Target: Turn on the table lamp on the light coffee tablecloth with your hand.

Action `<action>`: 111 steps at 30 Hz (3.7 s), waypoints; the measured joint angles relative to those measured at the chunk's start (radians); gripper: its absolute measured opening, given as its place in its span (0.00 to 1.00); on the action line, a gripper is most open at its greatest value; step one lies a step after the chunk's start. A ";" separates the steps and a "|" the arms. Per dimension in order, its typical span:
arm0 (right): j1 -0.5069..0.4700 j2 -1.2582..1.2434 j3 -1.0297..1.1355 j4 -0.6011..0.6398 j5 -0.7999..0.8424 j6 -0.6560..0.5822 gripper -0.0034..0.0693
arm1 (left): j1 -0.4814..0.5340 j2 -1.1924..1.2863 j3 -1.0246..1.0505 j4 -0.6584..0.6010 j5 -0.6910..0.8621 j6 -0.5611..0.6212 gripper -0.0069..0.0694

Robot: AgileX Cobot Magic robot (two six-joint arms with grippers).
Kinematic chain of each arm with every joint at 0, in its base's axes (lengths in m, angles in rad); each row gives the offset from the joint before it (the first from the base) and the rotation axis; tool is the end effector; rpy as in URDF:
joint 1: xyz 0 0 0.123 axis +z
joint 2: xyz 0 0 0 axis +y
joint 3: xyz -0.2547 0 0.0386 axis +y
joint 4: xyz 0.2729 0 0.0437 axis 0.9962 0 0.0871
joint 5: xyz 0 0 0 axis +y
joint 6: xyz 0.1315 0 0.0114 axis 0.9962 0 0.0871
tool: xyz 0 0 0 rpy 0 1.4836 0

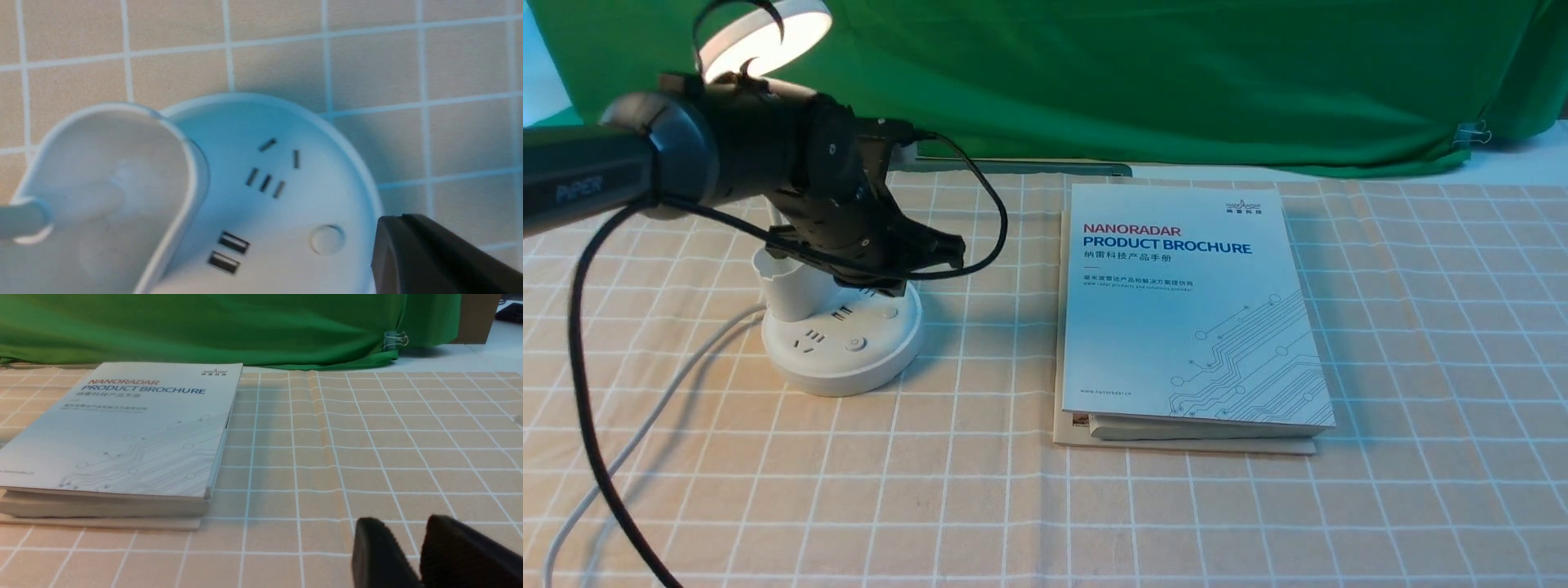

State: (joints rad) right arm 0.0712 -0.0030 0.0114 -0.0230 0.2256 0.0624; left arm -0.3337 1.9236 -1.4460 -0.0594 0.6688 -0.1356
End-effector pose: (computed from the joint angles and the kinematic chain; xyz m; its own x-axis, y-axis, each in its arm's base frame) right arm 0.1487 0.0099 0.1828 -0.1484 0.0295 -0.9885 -0.0602 0.9974 0.0388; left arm 0.4248 -0.1524 0.1470 -0.8722 0.1107 -0.4764 0.1894 0.9745 -0.1204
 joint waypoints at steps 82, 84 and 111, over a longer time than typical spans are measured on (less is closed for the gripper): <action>0.000 0.000 0.000 0.000 -0.001 0.000 0.37 | 0.209 -1.926 1.451 0.059 -0.433 0.030 0.09; 0.000 0.000 0.000 0.000 -0.001 0.000 0.37 | 0.209 -1.926 1.451 0.059 -0.433 0.030 0.09; 0.000 0.000 0.000 0.000 -0.001 0.000 0.37 | 0.209 -1.926 1.451 0.059 -0.433 0.037 0.09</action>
State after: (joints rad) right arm 0.0712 -0.0030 0.0114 -0.0230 0.2250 0.0624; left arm -0.1252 -0.0025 0.0052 0.0000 0.2359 -0.0984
